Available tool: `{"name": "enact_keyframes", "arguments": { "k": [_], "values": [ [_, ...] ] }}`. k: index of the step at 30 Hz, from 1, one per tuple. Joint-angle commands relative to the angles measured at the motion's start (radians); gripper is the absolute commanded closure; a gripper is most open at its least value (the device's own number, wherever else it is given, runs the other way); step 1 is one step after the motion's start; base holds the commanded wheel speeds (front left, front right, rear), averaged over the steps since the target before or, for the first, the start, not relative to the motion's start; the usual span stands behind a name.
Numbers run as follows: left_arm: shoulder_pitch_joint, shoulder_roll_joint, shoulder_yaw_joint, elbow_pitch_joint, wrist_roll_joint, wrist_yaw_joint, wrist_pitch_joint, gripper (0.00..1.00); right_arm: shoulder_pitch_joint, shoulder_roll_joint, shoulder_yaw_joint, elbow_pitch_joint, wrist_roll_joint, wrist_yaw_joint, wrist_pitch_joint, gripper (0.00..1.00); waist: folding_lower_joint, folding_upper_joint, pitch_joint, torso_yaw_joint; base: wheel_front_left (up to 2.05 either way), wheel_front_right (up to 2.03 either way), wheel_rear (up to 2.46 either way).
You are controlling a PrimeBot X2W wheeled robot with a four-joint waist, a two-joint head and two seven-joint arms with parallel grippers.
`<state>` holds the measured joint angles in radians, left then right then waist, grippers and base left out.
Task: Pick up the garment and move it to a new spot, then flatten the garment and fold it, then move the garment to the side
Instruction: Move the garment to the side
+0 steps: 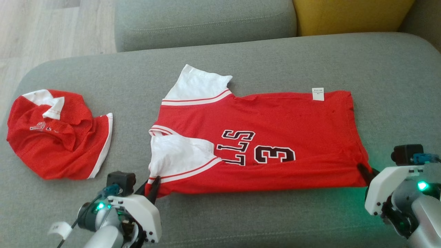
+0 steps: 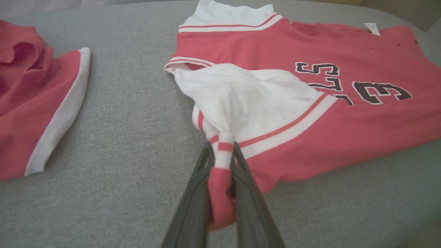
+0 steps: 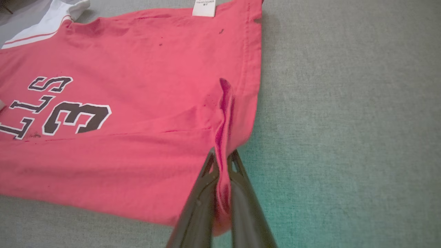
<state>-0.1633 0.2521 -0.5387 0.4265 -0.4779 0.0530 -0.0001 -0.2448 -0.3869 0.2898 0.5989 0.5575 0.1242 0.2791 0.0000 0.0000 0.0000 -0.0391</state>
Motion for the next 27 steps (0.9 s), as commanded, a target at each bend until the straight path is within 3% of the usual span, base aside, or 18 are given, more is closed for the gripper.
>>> {"name": "enact_keyframes", "arguments": {
  "k": [1, 3, 4, 5, 6, 7, 17, 22, 27],
  "values": [
    [-0.038, 0.032, 0.038, -0.040, -0.009, 0.008, -0.001, 1.00, -0.005, -0.031, 0.005, -0.043, 0.011, 0.007, 0.004, 1.00, 0.0000, 0.0000, 0.003, -0.002, 0.00, 0.00, 0.00],
    [-0.035, 0.034, 0.037, -0.047, -0.011, 0.012, 0.003, 1.00, 0.004, -0.028, 0.000, -0.055, 0.012, 0.007, 0.015, 1.00, 0.0000, 0.0000, 0.004, -0.005, 0.00, 0.00, 0.00],
    [-0.034, 0.035, 0.036, -0.049, -0.011, 0.012, 0.005, 0.93, 0.008, -0.026, 0.000, -0.061, 0.012, 0.007, 0.022, 1.00, 0.0000, 0.0000, 0.005, -0.007, 0.00, 0.00, 0.00],
    [-0.034, 0.036, 0.035, -0.051, -0.011, 0.012, 0.006, 0.74, 0.011, -0.025, -0.001, -0.068, 0.011, 0.007, 0.026, 1.00, 0.0000, 0.0000, 0.006, -0.008, 0.00, 0.00, 0.00],
    [-0.035, 0.037, 0.036, -0.054, -0.010, 0.016, 0.002, 0.24, 0.013, -0.024, -0.007, -0.076, 0.008, 0.007, 0.021, 0.62, 0.0000, 0.0000, 0.008, -0.010, 0.00, 0.00, 0.00],
    [-0.037, 0.037, 0.039, -0.056, -0.009, 0.020, -0.003, 0.00, 0.015, -0.021, -0.015, -0.082, 0.007, 0.007, 0.014, 0.00, 0.0000, 0.0000, 0.009, -0.011, 0.00, 0.00, 0.00],
    [-0.059, 0.028, 0.097, -0.098, -0.017, 0.060, -0.127, 0.00, 0.022, 0.007, -0.100, -0.168, -0.042, 0.007, -0.114, 0.00, 0.0000, 0.0000, 0.013, -0.016, 0.00, 0.00, 0.00],
    [-0.074, -0.013, 0.173, -0.139, -0.051, 0.093, -0.231, 0.00, 0.030, 0.074, -0.159, -0.237, -0.085, 0.007, -0.256, 0.00, 0.0000, 0.0000, 0.020, -0.021, 0.00, 0.00, 0.00],
    [-0.080, -0.045, 0.221, -0.187, -0.046, 0.081, -0.259, 0.00, 0.035, 0.130, -0.162, -0.269, -0.118, 0.007, -0.356, 0.00, 0.0000, 0.0000, 0.032, -0.027, 0.00, 0.00, 0.00]
  ]
}}
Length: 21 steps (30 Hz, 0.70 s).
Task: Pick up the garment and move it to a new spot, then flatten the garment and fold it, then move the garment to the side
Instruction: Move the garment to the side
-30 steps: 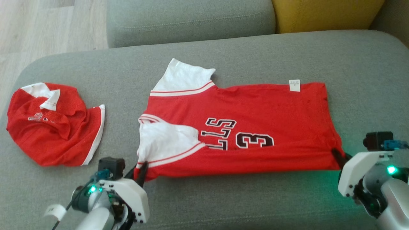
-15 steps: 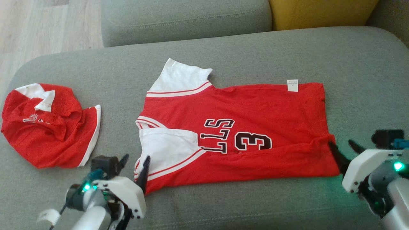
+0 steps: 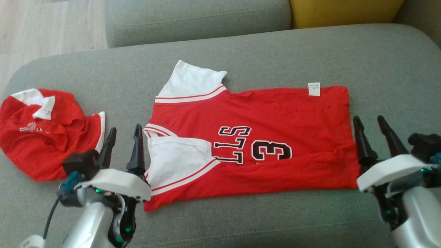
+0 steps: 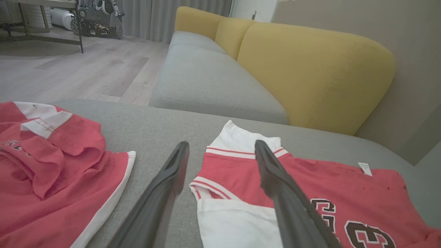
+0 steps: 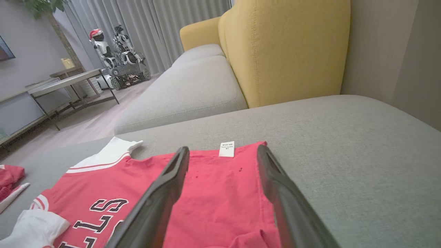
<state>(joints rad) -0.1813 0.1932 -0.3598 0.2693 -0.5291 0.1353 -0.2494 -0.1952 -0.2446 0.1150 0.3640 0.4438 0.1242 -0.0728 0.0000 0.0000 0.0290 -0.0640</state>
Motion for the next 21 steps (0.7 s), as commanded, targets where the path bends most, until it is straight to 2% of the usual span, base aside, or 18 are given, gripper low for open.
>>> {"name": "enact_keyframes", "arguments": {
  "k": [1, 7, 13, 17, 21],
  "values": [
    [-0.063, 0.011, 0.048, -0.036, 0.010, -0.006, -0.010, 0.00, -0.019, -0.004, 0.017, -0.038, -0.013, 0.007, -0.019, 0.00, 0.0000, 0.0000, 0.009, -0.006, 0.00, 0.00, 0.00],
    [-0.109, 0.016, 0.054, -0.015, 0.036, -0.042, -0.012, 0.00, -0.066, 0.022, 0.035, -0.056, -0.054, 0.007, -0.070, 0.00, 0.0000, 0.0000, 0.068, -0.036, 0.00, 0.00, 0.00],
    [-0.246, 0.062, 0.027, 0.059, 0.070, -0.081, 0.049, 0.00, -0.137, 0.041, 0.053, -0.073, -0.091, 0.007, -0.075, 0.00, 0.0000, 0.0000, 0.153, -0.093, 0.00, 0.00, 0.00],
    [-0.381, 0.102, 0.009, 0.123, 0.074, -0.134, 0.142, 0.00, -0.185, 0.054, 0.061, -0.082, -0.111, 0.007, -0.066, 0.00, 0.0000, 0.0000, 0.213, -0.135, 0.00, 0.00, 0.00],
    [-0.529, 0.159, -0.004, 0.211, 0.051, -0.213, 0.272, 0.00, -0.245, 0.073, 0.085, -0.087, -0.128, 0.007, -0.047, 0.00, 0.0000, 0.0000, 0.273, -0.187, 0.00, 0.00, 0.00]
  ]
}}
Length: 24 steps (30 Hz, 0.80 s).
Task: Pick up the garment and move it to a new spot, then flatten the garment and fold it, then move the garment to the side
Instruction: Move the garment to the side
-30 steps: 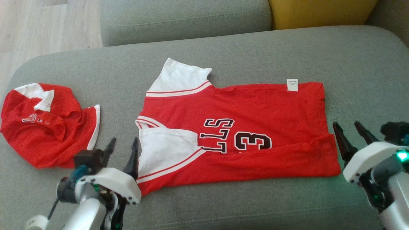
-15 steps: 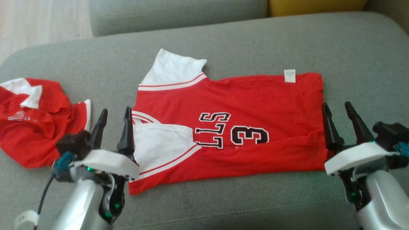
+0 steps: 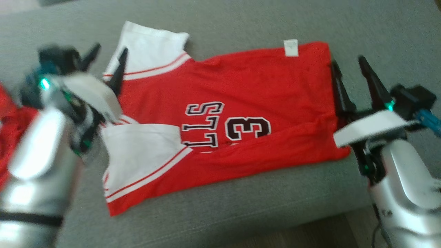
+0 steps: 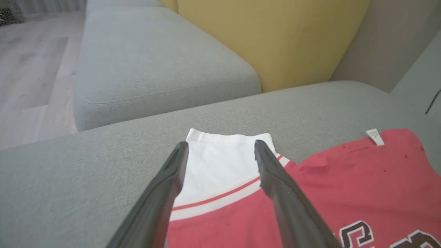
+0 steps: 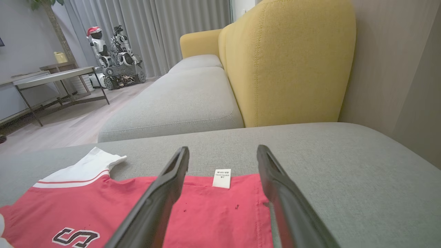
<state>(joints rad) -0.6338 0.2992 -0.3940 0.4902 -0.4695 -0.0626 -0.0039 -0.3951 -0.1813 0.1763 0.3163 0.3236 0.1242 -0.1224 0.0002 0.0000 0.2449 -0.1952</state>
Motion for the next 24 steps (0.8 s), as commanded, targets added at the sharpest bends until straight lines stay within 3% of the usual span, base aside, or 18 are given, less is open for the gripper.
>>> {"name": "enact_keyframes", "arguments": {
  "k": [1, 10, 18, 24],
  "values": [
    [-0.114, 0.069, 0.029, 0.015, -0.018, -0.028, 0.057, 0.00, -0.060, 0.014, 0.030, -0.037, -0.011, 0.007, 0.004, 0.00, -0.0002, 0.0000, 0.069, -0.068, 0.00, 0.00, 0.00],
    [-0.349, 0.183, -0.050, 0.182, -0.039, -0.066, 0.244, 0.00, -0.161, 0.065, 0.085, -0.005, -0.010, 0.007, -0.017, 0.00, -0.0002, 0.0000, 0.149, -0.167, 0.00, 0.00, 0.00],
    [-0.445, 0.242, -0.118, 0.291, -0.002, -0.068, 0.278, 0.00, -0.195, 0.090, 0.112, 0.009, 0.004, 0.007, -0.043, 0.00, -0.0002, 0.0000, 0.192, -0.211, 0.00, 0.00, 0.00],
    [-0.487, 0.242, -0.144, 0.376, 0.024, -0.068, 0.256, 0.00, -0.203, 0.104, 0.124, 0.015, 0.005, 0.007, -0.063, 0.00, -0.0002, 0.0000, 0.215, -0.233, 0.00, 0.00, 0.00]
  ]
}}
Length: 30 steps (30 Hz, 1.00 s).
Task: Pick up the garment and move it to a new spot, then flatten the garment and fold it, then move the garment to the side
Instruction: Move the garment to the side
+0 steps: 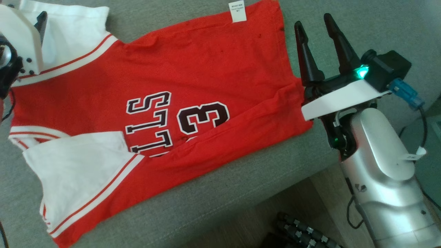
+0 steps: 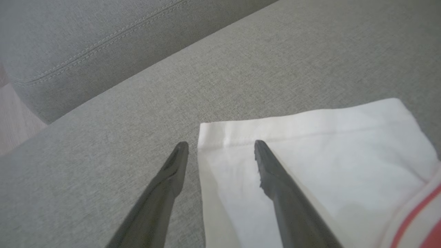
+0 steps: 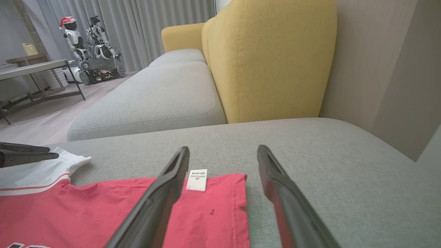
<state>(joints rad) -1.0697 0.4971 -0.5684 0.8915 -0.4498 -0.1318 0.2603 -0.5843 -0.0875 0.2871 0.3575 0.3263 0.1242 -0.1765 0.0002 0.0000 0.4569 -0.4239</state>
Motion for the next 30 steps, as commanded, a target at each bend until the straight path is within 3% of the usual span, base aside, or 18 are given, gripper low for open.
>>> {"name": "enact_keyframes", "arguments": {
  "k": [1, 12, 14, 22, 26, 30],
  "values": [
    [-0.054, 0.046, 0.025, -0.015, 0.007, 0.002, -0.012, 0.00, -0.015, 0.013, 0.013, -0.024, 0.002, 0.007, -0.011, 0.00, -0.0002, 0.0000, 0.005, -0.008, 0.00, 0.00, 0.00],
    [-0.095, 0.047, -0.006, 0.086, 0.011, 0.001, -0.039, 0.00, -0.015, 0.028, 0.014, -0.012, -0.002, 0.007, -0.026, 0.00, -0.0002, 0.0000, 0.024, -0.032, 0.00, 0.00, 0.00],
    [-0.098, 0.037, -0.013, 0.096, 0.000, 0.001, -0.037, 1.00, -0.015, 0.029, 0.011, -0.011, -0.004, 0.007, -0.026, 0.00, -0.0002, 0.0000, 0.026, -0.030, 0.00, 0.00, 0.00],
    [-0.098, -0.009, -0.043, 0.064, -0.064, 0.001, -0.123, 1.00, -0.034, -0.004, -0.024, 0.008, -0.014, 0.007, 0.007, 0.00, -0.0002, 0.0000, 0.006, 0.037, 0.00, 0.00, 0.00],
    [-0.078, -0.041, -0.042, 0.048, -0.083, 0.001, -0.206, 1.00, -0.063, -0.054, -0.044, 0.050, 0.030, 0.007, 0.108, 0.00, -0.0002, 0.0000, -0.021, 0.101, 0.00, 0.00, 0.00],
    [-0.041, -0.071, -0.054, 0.026, -0.091, 0.001, -0.272, 1.00, -0.109, -0.144, -0.014, 0.097, 0.049, 0.007, 0.189, 0.00, -0.0002, 0.0000, -0.040, 0.163, 0.00, 0.00, 0.00]
  ]
}}
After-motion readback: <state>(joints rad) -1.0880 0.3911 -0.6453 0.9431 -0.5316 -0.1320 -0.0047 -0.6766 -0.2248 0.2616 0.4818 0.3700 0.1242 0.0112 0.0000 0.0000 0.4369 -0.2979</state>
